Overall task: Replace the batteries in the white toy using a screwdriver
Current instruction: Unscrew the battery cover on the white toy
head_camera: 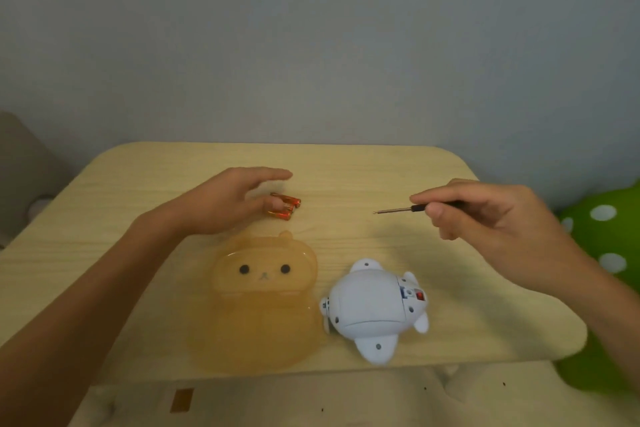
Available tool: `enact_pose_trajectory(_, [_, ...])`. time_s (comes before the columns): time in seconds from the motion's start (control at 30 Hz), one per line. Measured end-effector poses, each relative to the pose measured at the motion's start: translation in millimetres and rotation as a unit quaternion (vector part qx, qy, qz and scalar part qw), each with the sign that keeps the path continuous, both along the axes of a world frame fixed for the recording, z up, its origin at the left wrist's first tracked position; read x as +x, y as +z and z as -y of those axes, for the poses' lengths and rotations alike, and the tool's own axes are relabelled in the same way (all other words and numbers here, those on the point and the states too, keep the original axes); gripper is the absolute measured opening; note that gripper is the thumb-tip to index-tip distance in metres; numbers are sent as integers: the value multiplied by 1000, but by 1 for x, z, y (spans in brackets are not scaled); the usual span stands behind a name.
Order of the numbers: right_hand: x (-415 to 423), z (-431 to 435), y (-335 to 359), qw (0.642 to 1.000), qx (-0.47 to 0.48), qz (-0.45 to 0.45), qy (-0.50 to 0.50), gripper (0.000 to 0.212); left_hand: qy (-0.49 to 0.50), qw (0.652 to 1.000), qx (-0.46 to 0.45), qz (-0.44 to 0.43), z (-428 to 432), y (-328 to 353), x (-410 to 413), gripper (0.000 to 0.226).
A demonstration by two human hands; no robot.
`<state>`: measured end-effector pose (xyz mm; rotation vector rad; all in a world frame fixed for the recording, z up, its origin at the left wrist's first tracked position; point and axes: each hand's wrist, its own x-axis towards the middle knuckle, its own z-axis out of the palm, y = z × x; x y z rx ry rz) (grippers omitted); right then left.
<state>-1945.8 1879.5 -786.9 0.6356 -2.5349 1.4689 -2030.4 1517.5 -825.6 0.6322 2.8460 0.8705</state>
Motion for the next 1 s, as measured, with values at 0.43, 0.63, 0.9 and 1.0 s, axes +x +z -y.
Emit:
enact_pose_trajectory(0.43, [62, -23, 11, 995, 84, -56, -17, 13, -157, 980, -34, -118, -82, 3, 124, 83])
enact_pose_trajectory(0.63, [62, -24, 11, 990, 125, -68, -12, 18, -134, 983, -17, -126, -85, -5, 122, 62])
enact_pose_trajectory(0.9, [63, -20, 18, 964, 224, -140, 41, 7, -114, 985, 1, -130, -89, -11, 125, 64])
enact_pose_trajectory(1.0, [65, -16, 25, 945, 268, -177, 55, 16, -101, 987, 17, -122, -95, -12, 128, 65])
